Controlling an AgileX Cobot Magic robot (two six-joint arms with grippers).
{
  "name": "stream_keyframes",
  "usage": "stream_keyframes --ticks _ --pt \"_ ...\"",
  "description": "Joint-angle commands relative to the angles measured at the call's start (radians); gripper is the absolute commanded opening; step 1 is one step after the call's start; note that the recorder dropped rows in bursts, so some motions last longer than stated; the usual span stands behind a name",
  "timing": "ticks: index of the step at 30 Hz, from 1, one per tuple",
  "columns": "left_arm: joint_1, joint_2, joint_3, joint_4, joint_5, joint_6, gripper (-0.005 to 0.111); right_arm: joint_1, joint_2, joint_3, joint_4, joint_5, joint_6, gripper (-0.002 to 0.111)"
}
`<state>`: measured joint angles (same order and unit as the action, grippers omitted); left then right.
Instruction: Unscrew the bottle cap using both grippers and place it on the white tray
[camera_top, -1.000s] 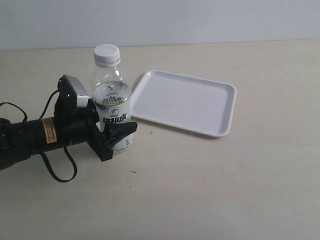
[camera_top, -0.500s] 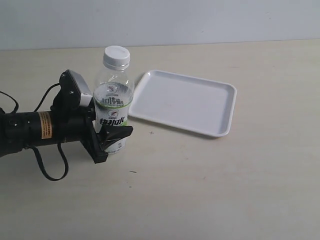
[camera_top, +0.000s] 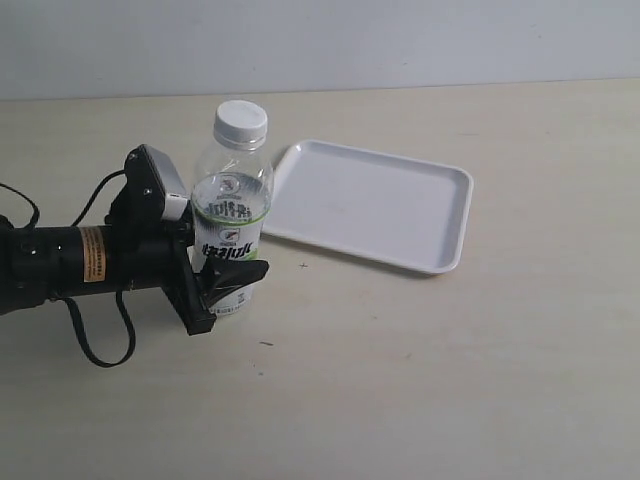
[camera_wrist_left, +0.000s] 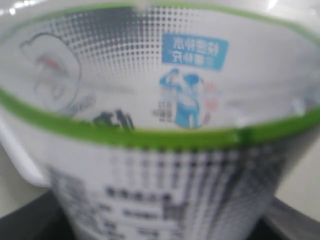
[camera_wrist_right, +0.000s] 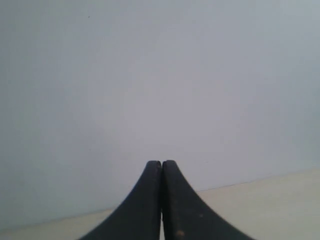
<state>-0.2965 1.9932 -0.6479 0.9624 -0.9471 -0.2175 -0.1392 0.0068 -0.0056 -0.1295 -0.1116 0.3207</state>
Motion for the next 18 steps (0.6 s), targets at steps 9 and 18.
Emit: stream_keyframes --ticks 9,18 --pt "-0.004 -0.017 -0.003 -0.006 -0.036 0.007 0.000 -0.005 -0.007 0.006 0.105 -0.045 0.386 0.000" --pt "-0.004 -0.017 -0.003 -0.001 -0.034 0.009 0.000 -0.005 0.078 -0.141 0.013 -0.050 0.388 0.000"
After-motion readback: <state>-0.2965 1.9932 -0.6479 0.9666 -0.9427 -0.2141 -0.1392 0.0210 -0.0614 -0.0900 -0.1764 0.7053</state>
